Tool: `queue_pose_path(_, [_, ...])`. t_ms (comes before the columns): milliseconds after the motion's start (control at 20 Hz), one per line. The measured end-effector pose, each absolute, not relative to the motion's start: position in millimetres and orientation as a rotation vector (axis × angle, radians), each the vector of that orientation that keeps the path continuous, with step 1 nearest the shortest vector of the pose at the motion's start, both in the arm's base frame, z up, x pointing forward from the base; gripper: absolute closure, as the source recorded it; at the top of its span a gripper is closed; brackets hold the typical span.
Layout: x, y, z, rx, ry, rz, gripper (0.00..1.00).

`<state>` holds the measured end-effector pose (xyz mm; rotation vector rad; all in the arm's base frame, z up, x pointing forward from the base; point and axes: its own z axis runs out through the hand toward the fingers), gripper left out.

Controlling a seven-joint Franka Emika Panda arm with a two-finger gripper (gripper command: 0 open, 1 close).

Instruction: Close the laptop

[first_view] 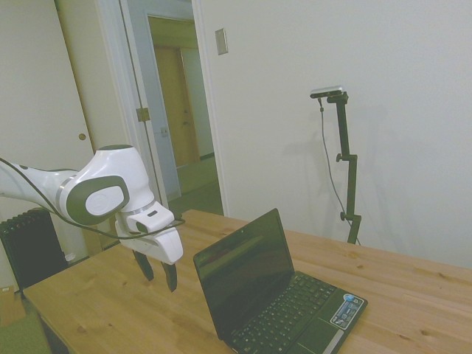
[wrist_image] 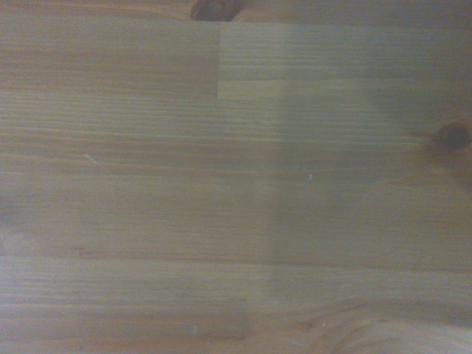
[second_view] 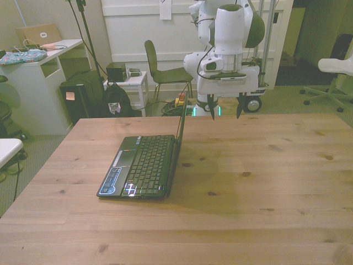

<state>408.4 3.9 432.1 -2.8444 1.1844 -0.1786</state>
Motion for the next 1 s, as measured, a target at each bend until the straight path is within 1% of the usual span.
queue_pose_path(150, [414, 4, 438, -2.826, 1.236, -0.202, 0.0])
queue_pose_path(400, [459, 33, 473, -2.814, 1.316, -0.343, 0.0])
queue_pose_path(500, [476, 33, 487, -2.783, 1.357, -0.377, 0.0])
queue_pose_path(750, [507, -11, 535, -2.693, 1.481, -0.41, 0.0])
queue_pose_path(850, [521, -29, 540, -2.682, 1.516, -0.417, 0.0])
queue_pose_path(950, [539, -39, 533, -2.679, 1.536, -0.401, 0.0])
queue_pose_path(1000, [547, -42, 528, -2.68, 1.543, -0.39, 1.0])
